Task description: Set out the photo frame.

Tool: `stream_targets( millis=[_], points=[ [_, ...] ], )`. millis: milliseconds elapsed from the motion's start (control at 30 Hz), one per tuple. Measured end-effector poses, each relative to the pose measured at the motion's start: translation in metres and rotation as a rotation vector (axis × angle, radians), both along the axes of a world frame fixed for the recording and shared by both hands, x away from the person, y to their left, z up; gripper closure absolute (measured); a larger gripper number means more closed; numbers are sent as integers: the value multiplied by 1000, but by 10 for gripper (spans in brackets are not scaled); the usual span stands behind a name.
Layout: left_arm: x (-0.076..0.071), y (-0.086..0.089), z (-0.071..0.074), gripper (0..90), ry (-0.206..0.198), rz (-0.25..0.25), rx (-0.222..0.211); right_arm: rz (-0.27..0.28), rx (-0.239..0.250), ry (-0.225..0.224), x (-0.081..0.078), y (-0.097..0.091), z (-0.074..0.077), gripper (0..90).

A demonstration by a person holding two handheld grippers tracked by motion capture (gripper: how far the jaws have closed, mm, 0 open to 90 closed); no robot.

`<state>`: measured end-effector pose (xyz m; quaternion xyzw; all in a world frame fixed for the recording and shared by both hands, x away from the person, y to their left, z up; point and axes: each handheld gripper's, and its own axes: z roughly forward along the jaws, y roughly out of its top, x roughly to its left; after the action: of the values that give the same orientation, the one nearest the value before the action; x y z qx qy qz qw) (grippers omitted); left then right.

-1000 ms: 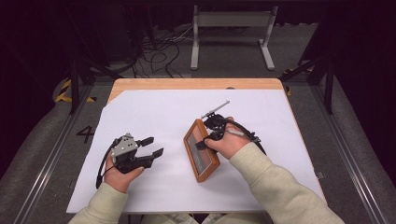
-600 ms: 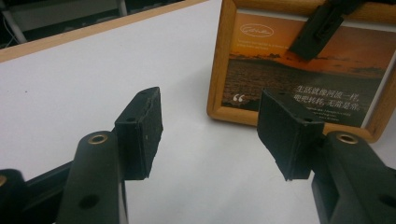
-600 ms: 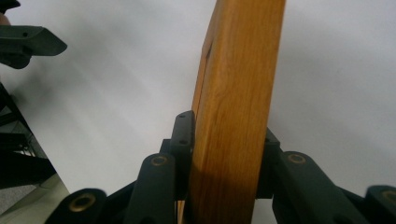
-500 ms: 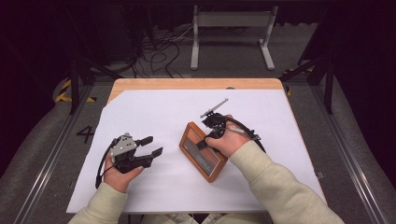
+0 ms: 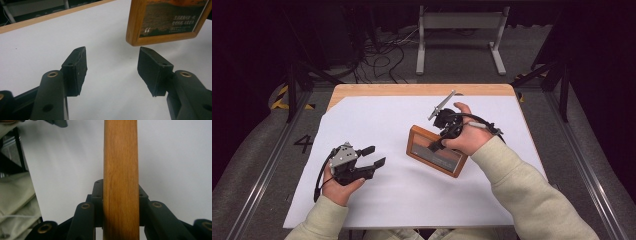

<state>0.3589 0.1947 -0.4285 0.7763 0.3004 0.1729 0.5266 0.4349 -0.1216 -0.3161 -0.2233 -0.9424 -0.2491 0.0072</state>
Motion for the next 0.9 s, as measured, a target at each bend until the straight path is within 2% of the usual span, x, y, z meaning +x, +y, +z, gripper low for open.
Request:
stream_targets(
  millis=[33, 67, 100, 200, 367, 533, 600, 667, 900],
  points=[
    [0, 0, 0, 409, -4, 1, 0, 53, 0, -20, 1, -1, 5, 710],
    [0, 0, 0, 409, -3, -1, 3, 53, 0, -20, 1, -1, 5, 710],
    [0, 0, 0, 409, 0, 0, 0, 107, -7, -37, 2, -1, 9, 710],
    [0, 0, 0, 409, 0, -1, -1, 192, -31, -49, 4, -1, 11, 710],
    [1, 0, 0, 408, -2, -1, 0, 266, -75, -74, 7, -2, 10, 710],
    [2, -1, 0, 407, 1, -4, -2, 346, -112, -48, 13, -4, 2, 709],
    [3, -1, 0, 407, -1, -5, 0, 346, -122, -25, 15, -4, -2, 709],
    [3, -1, -1, 407, 1, -5, -3, 377, -121, -21, 16, -4, -7, 709],
    [4, -2, -1, 407, -2, -8, 4, 424, -141, 29, 19, 1, -26, 708]
  ],
)
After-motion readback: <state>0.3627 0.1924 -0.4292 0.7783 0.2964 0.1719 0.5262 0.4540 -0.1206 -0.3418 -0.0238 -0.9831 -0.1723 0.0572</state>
